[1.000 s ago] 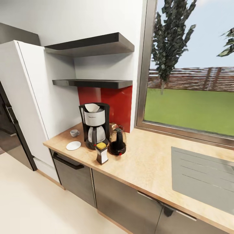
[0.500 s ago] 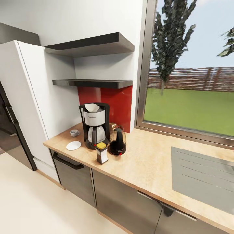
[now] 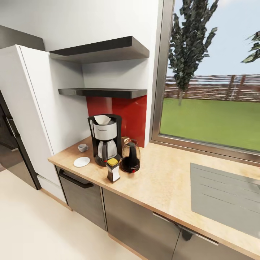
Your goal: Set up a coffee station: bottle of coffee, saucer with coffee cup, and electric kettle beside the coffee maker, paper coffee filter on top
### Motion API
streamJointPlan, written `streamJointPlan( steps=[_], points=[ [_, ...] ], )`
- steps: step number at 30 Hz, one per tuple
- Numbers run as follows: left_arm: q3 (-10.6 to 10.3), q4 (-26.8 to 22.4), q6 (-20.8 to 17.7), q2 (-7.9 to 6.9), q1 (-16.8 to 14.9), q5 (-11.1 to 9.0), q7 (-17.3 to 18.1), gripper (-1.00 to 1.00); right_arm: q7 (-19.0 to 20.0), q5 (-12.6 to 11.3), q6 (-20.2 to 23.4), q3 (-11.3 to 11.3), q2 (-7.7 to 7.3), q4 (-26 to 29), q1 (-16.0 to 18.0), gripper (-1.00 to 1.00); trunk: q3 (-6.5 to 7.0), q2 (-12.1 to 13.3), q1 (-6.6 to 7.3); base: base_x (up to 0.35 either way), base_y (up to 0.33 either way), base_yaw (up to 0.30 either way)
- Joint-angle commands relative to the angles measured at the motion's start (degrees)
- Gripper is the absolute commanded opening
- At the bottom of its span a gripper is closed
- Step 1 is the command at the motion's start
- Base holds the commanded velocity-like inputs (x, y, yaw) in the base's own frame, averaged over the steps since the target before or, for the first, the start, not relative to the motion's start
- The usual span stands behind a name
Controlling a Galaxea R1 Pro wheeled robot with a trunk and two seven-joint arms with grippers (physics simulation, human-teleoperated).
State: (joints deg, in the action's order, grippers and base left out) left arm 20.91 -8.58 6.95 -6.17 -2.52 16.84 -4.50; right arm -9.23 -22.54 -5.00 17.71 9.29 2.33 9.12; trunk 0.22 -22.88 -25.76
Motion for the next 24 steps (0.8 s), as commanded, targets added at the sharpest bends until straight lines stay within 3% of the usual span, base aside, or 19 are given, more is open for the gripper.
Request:
streamJointPlan(
  steps=[1, 15, 24],
  points=[
    [0.3, 0.1, 0.3, 0.04, 0.0, 0.6, -0.2, 1.0, -0.2, -0.6, 0.0, 0.5, -0.09, 0.0, 0.0, 1.0, -0.02, 0.0, -0.02, 0.0, 0.0, 0.0],
    [0.6, 1.5, 0.2, 0.31, 0.4, 0.4, 0.2, 1.0, 0.2, 0.0, 2.5, 1.1, -1.02, -0.3, 0.0, 1.0, -0.02, 0.0, -0.02, 0.0, 0.006, 0.0],
    [1.0, 1.9, 0.5, 0.37, 0.4, 0.2, 0.3, 1.0, 0.2, 0.7, 2.5, 1.2, -1.95, -0.5, 0.0, 1.0, -0.03, 0.0, -0.02, 0.0, 0.246, 0.008]
  ],
)
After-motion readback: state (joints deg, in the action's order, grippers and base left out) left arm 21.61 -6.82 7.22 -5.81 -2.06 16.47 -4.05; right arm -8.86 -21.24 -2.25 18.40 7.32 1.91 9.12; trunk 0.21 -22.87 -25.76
